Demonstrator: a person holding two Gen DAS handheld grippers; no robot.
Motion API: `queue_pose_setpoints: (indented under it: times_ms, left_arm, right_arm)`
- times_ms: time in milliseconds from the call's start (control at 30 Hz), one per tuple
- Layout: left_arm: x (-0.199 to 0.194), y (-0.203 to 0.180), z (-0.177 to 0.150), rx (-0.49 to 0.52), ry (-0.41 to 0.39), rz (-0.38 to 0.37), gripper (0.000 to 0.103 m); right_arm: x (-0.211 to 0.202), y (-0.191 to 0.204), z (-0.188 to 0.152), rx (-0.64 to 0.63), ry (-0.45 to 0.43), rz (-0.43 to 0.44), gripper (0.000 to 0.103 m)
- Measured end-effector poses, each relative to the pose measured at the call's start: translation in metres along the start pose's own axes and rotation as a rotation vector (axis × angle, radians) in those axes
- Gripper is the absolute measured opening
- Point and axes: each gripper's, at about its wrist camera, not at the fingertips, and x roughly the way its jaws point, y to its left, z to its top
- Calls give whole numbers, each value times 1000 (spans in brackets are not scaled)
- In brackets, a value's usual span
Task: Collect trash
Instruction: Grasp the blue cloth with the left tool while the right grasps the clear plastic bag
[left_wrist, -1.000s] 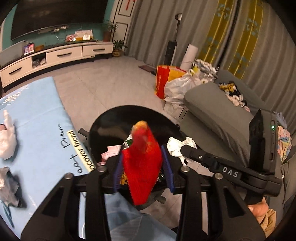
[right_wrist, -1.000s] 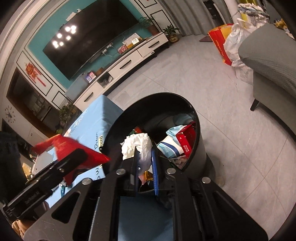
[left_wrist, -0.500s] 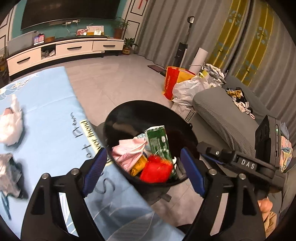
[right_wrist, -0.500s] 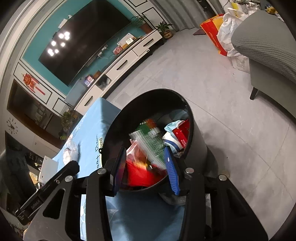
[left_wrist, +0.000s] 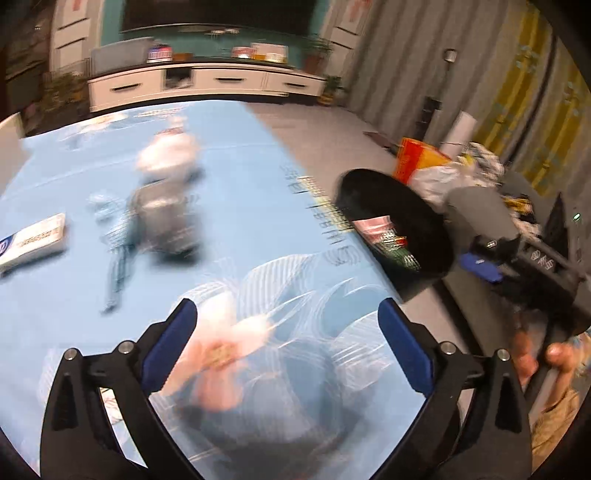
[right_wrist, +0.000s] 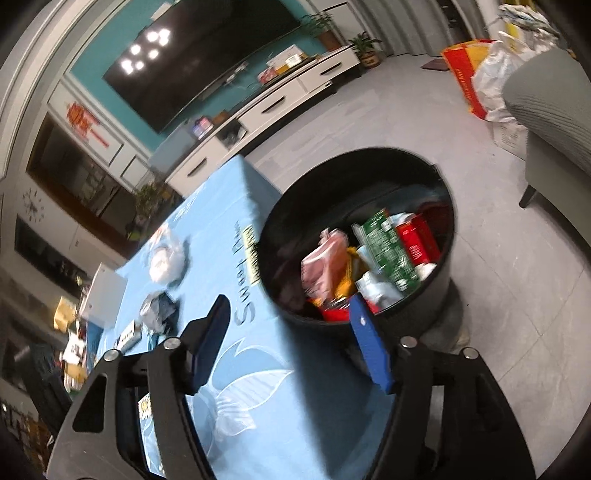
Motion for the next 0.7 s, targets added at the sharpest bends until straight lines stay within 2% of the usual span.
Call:
queue_pose_setpoints:
  times_ms: [233, 367, 533, 700]
  left_arm:
    - [-36, 76, -36, -146, -7, 134, 100]
    - [-48, 107, -55, -207, 2, 205, 100]
    - [-63, 132, -69, -268, -10, 223, 100]
    - [-72, 146, -77, -305, -31, 210, 100]
  right_arm:
    - [22, 44, -18, -120, 102, 7, 75]
    - [32, 70, -32, -186, 139, 12, 75]
    - [51, 101, -47, -255, 205, 22, 75]
    - [64, 123, -58, -315, 246, 17, 75]
